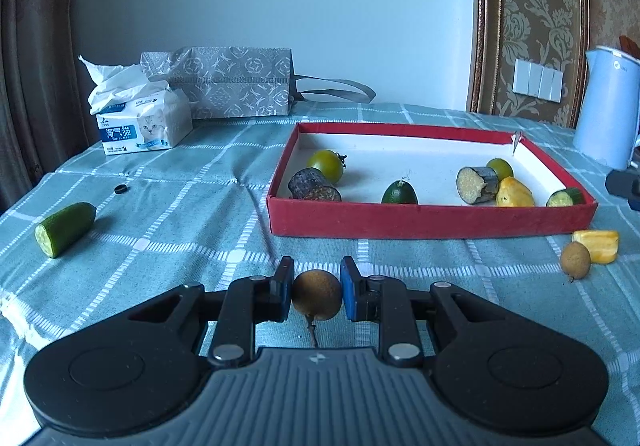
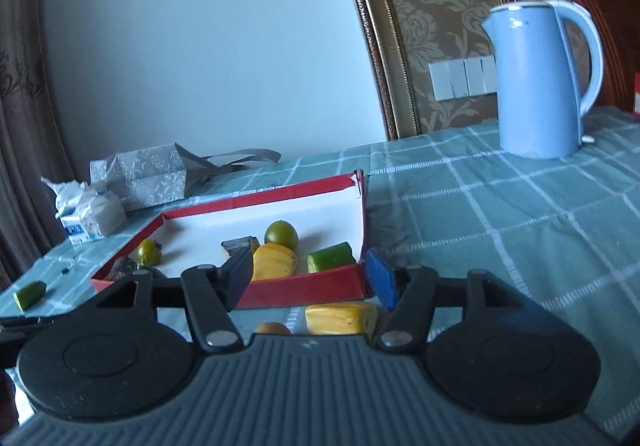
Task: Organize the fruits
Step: 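Carry the brown fruit into the tray and open the left gripper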
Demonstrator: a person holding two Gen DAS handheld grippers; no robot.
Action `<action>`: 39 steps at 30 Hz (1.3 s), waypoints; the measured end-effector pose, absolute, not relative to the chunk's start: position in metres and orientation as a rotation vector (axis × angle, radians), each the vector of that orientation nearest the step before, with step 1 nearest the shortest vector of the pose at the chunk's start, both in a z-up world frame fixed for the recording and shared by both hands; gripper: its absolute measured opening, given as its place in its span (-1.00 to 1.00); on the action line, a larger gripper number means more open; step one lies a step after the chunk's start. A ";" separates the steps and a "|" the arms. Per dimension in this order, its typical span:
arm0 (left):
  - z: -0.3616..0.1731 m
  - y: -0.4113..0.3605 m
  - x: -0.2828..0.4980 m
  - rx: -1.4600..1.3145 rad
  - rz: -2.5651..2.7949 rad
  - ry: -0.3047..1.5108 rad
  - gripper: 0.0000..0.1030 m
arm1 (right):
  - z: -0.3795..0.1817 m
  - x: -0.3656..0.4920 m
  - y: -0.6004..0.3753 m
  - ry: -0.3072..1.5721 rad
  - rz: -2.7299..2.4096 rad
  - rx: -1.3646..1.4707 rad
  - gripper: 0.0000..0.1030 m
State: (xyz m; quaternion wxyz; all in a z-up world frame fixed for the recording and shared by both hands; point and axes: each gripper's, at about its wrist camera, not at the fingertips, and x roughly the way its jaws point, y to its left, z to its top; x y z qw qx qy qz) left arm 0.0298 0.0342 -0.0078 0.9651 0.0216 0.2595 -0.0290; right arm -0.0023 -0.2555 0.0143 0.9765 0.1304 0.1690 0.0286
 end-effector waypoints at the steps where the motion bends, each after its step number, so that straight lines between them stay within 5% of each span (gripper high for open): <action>1: -0.007 0.032 0.029 0.050 -0.057 0.527 -0.53 | 0.013 -0.002 -0.257 0.340 0.064 0.273 0.17; 17: 0.053 -0.034 0.094 0.140 -0.056 0.442 -0.53 | 0.019 -0.010 -0.265 0.298 0.100 0.327 0.17; 30: 0.027 -0.049 0.158 0.136 -0.045 0.523 -0.52 | 0.019 -0.008 -0.266 0.308 0.113 0.344 0.17; 32: 0.023 -0.047 0.161 0.126 -0.038 0.535 -0.41 | 0.019 -0.008 -0.265 0.307 0.115 0.339 0.17; 36: 0.021 -0.043 0.159 0.101 -0.024 0.513 0.41 | 0.019 -0.008 -0.264 0.310 0.113 0.333 0.18; 39: 0.028 -0.040 0.149 0.102 -0.033 0.482 0.44 | 0.020 -0.009 -0.265 0.304 0.099 0.335 0.34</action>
